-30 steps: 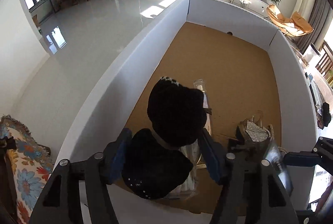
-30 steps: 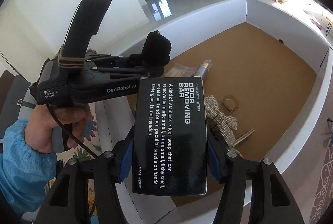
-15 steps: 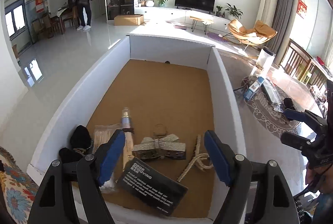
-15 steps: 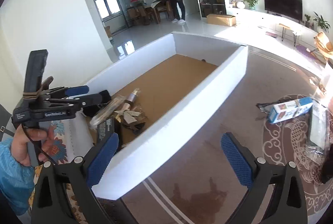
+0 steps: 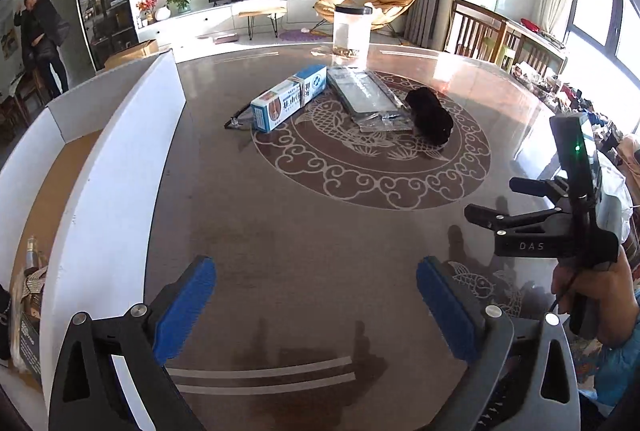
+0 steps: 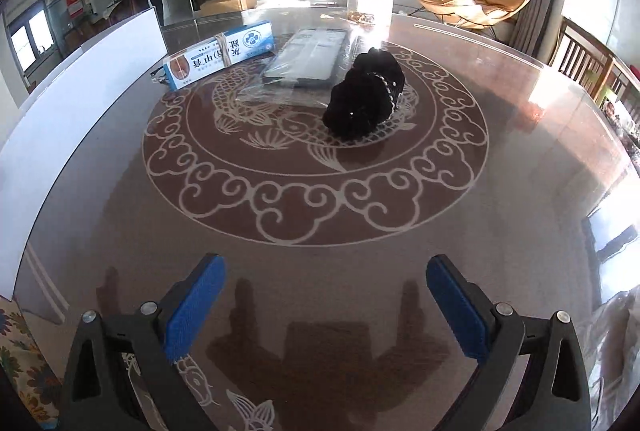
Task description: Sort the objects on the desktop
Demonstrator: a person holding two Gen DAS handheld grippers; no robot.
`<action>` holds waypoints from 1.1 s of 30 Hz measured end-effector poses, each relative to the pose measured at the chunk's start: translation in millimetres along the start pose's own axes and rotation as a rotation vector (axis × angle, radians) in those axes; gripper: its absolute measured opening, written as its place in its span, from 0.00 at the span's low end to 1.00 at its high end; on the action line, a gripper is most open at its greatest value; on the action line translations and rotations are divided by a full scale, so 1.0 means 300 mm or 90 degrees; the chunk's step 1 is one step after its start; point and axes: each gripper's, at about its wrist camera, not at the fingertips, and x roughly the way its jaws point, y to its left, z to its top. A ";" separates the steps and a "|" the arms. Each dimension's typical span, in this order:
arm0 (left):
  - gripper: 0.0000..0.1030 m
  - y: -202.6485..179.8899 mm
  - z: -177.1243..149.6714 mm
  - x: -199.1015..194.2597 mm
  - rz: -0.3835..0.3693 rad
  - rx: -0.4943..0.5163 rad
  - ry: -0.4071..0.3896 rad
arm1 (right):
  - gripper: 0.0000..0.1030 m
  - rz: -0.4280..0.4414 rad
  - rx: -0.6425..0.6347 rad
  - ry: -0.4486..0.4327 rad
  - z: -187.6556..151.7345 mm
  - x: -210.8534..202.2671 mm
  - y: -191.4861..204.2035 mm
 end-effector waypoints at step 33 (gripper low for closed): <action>1.00 0.018 0.169 0.390 0.042 -0.047 0.042 | 1.00 -0.017 0.009 0.002 0.181 0.167 -0.006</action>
